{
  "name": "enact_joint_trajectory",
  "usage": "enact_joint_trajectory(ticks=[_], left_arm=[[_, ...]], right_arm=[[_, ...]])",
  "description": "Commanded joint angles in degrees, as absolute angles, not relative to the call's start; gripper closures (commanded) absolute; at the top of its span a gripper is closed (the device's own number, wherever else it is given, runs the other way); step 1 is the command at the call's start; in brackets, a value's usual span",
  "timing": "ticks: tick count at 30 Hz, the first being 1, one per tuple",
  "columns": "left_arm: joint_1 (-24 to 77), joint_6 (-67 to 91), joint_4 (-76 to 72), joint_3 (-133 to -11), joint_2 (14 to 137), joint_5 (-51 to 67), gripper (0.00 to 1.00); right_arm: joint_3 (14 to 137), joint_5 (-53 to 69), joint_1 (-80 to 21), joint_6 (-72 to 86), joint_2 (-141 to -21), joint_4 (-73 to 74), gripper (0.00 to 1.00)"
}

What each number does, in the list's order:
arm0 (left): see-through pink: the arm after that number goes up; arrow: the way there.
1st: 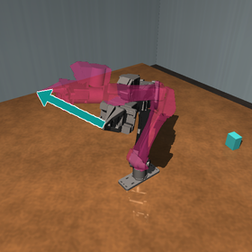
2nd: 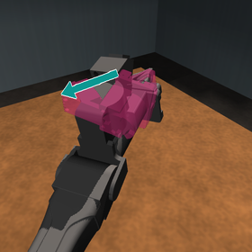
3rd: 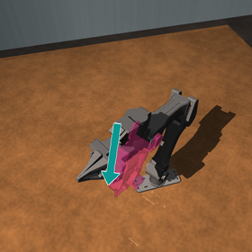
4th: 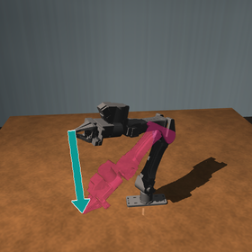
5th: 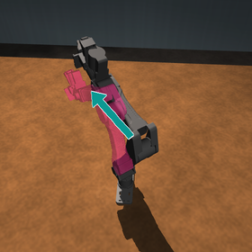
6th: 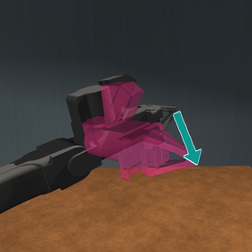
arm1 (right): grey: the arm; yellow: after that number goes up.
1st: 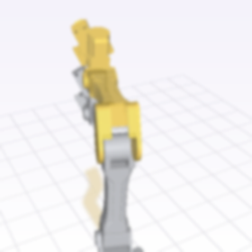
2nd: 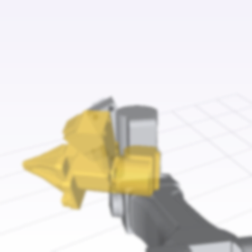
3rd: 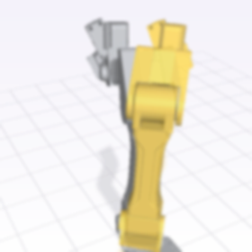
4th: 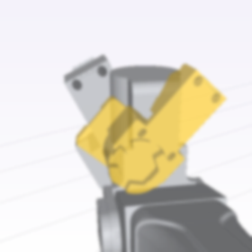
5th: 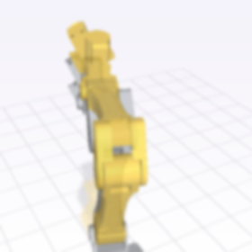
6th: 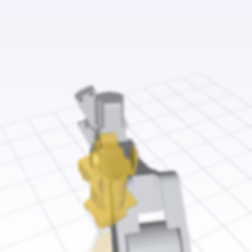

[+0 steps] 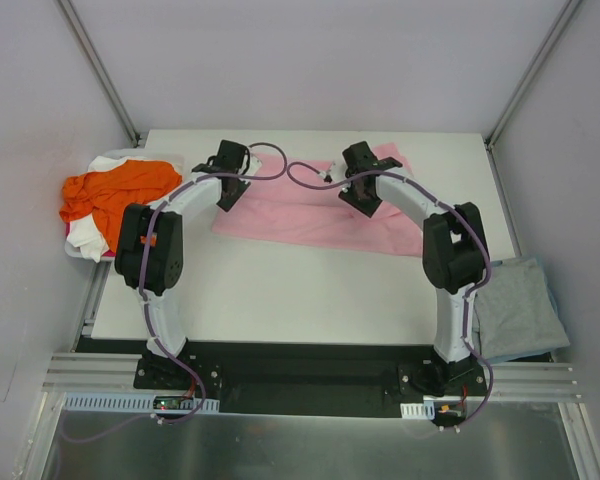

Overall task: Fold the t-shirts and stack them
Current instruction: Fold the tshirt

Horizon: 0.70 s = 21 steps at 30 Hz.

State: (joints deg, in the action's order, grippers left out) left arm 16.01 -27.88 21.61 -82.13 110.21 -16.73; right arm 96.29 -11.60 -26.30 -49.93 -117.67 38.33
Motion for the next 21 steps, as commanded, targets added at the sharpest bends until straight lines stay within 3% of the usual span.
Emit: enact_joint_trajectory(ticks=[1, 12, 16, 21], left_arm=[[14.42, -27.69, 20.66, -81.56, 108.54, -16.26, 0.59], [13.36, -26.81, 20.21, -81.04, 107.49, -15.38, 0.52], [13.27, -26.63, 20.04, -80.68, 107.14, -15.29, 0.47], [13.36, -26.72, 19.95, -80.60, 107.40, -15.21, 0.44]], right_arm=[[93.96, -11.60, -26.72, -48.87, -117.25, 38.85, 0.64], [90.53, -12.39, -27.33, -49.48, -117.25, 36.12, 0.62], [91.32, -12.66, -27.33, -49.92, -117.68, 36.12, 0.50], [92.63, -13.01, -27.33, -50.45, -118.65, 36.04, 0.46]])
